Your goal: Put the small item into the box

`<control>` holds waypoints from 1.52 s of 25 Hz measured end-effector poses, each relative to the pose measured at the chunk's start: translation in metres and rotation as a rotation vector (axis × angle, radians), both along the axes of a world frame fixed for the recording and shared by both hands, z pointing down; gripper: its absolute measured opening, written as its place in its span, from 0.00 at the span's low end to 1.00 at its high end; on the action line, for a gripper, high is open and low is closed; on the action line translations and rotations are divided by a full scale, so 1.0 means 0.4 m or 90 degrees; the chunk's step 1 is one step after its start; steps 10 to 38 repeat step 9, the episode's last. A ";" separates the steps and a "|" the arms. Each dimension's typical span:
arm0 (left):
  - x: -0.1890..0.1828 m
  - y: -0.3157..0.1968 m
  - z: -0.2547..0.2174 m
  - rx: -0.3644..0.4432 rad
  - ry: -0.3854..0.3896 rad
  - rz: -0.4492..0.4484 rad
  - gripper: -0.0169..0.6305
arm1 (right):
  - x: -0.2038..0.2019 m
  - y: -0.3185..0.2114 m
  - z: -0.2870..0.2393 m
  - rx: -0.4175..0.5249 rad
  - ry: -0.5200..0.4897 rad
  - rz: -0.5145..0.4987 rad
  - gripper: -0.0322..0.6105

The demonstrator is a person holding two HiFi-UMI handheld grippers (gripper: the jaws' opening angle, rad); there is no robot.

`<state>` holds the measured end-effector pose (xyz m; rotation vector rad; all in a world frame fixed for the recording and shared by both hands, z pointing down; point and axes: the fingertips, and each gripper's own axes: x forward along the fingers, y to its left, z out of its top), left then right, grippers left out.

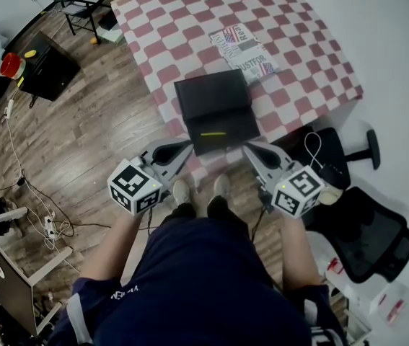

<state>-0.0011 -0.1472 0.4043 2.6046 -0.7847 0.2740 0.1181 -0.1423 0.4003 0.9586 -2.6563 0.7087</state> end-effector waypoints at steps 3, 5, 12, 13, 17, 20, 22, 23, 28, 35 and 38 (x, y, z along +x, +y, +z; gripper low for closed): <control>0.000 0.004 0.001 -0.002 0.001 0.000 0.07 | -0.004 0.004 0.003 -0.003 0.001 -0.004 0.07; 0.002 0.007 0.001 -0.001 0.001 -0.001 0.07 | -0.004 0.006 0.006 -0.002 0.002 -0.005 0.07; 0.009 0.011 0.002 0.000 0.003 -0.002 0.07 | -0.002 0.010 0.010 -0.004 0.003 -0.009 0.07; 0.009 0.011 0.002 0.000 0.003 -0.002 0.07 | -0.002 0.010 0.010 -0.004 0.003 -0.009 0.07; 0.009 0.011 0.002 0.000 0.003 -0.002 0.07 | -0.002 0.010 0.010 -0.004 0.003 -0.009 0.07; 0.009 0.011 0.002 0.000 0.003 -0.002 0.07 | -0.002 0.010 0.010 -0.004 0.003 -0.009 0.07; 0.009 0.011 0.002 0.000 0.003 -0.002 0.07 | -0.002 0.010 0.010 -0.004 0.003 -0.009 0.07; 0.009 0.011 0.002 0.000 0.003 -0.002 0.07 | -0.002 0.010 0.010 -0.004 0.003 -0.009 0.07; 0.009 0.011 0.002 0.000 0.003 -0.002 0.07 | -0.002 0.010 0.010 -0.004 0.003 -0.009 0.07; 0.009 0.011 0.002 0.000 0.003 -0.002 0.07 | -0.002 0.010 0.010 -0.004 0.003 -0.009 0.07; 0.009 0.011 0.002 0.000 0.003 -0.002 0.07 | -0.002 0.010 0.010 -0.004 0.003 -0.009 0.07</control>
